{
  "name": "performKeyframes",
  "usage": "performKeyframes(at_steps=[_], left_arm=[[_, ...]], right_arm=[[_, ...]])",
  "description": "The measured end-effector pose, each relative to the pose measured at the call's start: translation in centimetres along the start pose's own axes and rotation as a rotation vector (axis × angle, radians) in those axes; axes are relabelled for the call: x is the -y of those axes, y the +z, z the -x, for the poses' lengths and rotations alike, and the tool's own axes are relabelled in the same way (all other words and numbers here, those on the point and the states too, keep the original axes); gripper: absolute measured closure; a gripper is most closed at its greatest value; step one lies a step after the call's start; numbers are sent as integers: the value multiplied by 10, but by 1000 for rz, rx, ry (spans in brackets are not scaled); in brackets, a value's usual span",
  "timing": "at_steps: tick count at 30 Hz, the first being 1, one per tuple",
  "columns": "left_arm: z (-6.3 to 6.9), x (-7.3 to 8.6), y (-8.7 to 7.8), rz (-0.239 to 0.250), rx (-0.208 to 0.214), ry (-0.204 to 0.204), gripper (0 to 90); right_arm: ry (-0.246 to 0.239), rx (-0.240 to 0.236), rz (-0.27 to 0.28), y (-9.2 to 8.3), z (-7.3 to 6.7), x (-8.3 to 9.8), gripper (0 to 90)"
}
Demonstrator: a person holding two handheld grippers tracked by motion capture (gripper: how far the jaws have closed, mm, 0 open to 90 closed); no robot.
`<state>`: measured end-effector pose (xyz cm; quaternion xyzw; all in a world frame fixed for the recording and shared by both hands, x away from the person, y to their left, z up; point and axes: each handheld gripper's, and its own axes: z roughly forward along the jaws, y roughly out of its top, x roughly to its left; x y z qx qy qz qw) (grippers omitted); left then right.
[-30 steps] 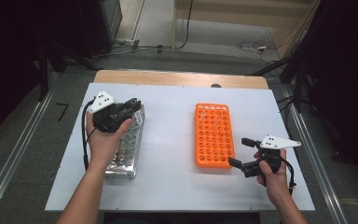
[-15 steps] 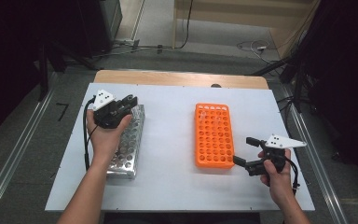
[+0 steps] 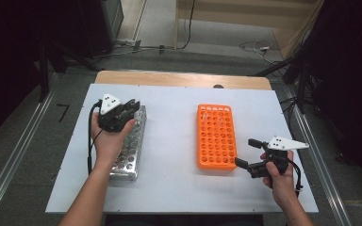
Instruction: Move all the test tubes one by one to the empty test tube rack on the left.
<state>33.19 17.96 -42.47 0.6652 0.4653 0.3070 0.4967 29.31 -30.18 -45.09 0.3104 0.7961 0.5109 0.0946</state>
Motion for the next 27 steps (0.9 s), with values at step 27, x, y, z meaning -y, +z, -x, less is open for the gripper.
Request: performKeyframes(at_steps=[27], left_arm=[[6, 8, 10, -164, -18, -1, 746]], right_arm=[[-16, -12, -16, 2, -3, 0, 0]])
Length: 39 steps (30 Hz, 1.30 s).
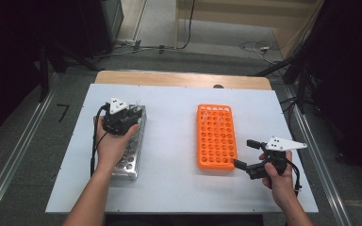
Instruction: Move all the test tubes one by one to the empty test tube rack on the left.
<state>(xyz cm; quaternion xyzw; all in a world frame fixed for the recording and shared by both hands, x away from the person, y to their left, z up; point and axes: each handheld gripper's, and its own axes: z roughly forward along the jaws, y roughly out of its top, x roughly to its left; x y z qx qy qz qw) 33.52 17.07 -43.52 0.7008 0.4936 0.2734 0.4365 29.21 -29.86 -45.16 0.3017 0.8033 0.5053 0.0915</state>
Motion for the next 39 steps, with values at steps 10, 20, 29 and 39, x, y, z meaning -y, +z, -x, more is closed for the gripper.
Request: performKeyframes(at_steps=[10, 20, 29, 39], left_arm=[[-3, -2, 2, -43, 17, -36, 700], [-3, -5, -10, 18, 53, -95, 357], [6, -4, -31, 75, 145, -103, 112], [20, 2, -47, 103, 236, -80, 0]], right_arm=[[0, -5, -4, 1, 0, 0, 0], [2, -1, 6, 1, 0, -2, 0], [1, 15, 19, 2, -1, -11, 0], [29, 65, 33, 10, 2, -32, 0]])
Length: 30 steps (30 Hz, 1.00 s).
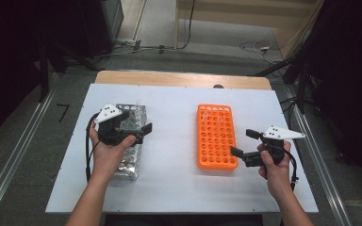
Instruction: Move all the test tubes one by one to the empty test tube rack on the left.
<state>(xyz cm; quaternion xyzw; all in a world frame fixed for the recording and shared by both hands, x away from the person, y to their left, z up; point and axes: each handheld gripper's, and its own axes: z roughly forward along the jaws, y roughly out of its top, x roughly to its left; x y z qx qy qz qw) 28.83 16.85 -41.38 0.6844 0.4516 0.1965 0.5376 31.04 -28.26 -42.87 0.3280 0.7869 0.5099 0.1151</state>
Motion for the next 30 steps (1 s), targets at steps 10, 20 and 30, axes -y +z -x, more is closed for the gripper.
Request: performKeyframes(at_steps=[10, 20, 30], left_arm=[[5, 5, -8, 15, 22, 1, 0], [10, 13, -10, 9, 61, 16, 0], [19, 18, -6, 1, 100, 19, 0]], right_arm=[[2, 9, 9, 27, 7, -20, 35], [90, -15, -30, 60, 32, -21, 190], [50, 51, -138, 91, 31, -14, 466]])
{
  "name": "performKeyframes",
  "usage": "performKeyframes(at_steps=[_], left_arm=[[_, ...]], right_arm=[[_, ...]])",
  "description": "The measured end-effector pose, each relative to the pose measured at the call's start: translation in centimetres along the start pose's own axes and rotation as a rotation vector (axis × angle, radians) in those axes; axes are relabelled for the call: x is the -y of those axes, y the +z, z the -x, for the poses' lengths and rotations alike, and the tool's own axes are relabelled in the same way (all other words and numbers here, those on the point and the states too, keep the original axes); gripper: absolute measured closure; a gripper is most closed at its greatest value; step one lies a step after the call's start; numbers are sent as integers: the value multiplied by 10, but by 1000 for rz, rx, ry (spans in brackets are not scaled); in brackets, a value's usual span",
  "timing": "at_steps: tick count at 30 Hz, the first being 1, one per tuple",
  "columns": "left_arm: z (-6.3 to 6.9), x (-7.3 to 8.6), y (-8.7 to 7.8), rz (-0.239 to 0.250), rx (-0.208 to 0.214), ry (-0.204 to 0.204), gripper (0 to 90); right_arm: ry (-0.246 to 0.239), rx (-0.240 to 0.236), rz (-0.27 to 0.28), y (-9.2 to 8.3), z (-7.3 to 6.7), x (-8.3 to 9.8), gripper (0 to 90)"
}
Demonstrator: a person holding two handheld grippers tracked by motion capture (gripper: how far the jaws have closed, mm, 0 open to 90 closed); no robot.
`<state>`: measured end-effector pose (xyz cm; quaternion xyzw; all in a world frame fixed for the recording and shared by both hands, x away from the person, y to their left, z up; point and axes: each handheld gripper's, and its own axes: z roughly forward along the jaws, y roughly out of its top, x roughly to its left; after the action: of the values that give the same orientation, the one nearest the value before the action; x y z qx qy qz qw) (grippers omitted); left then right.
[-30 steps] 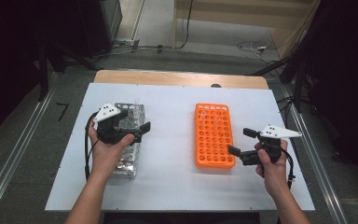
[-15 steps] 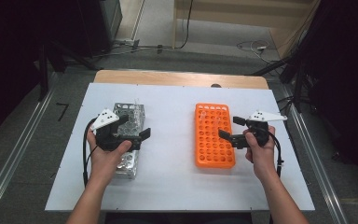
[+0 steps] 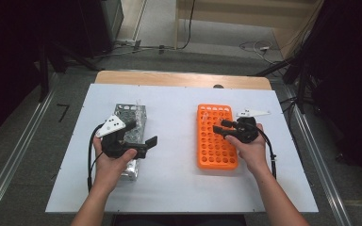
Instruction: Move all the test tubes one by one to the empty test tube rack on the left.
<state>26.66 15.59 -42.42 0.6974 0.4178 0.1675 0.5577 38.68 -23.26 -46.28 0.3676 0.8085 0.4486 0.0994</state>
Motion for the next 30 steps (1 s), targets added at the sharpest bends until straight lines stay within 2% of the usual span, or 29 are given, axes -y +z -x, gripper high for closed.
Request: performKeyframes(at_steps=[2, 9, 11, 17, 24, 30], left_arm=[[0, 1, 1, -5, 6, 0, 0], [3, 0, 3, -11, 7, 4, 0], [5, 0, 3, -17, -6, 17, 0], [9, -2, 5, -14, 9, 25, 0], [11, -2, 5, -13, 19, 25, 0], [13, -2, 6, -12, 31, 33, 0]], right_arm=[[-31, 30, -21, 4, -2, 1, 510], [-88, 66, -14, 6, -7, 3, 681], [-96, 73, -7, 7, -9, 5, 698], [-124, 108, 8, 8, -12, 7, 733], [-95, 94, 24, 4, -10, 7, 738], [-84, 100, 80, -6, -12, 5, 738]])
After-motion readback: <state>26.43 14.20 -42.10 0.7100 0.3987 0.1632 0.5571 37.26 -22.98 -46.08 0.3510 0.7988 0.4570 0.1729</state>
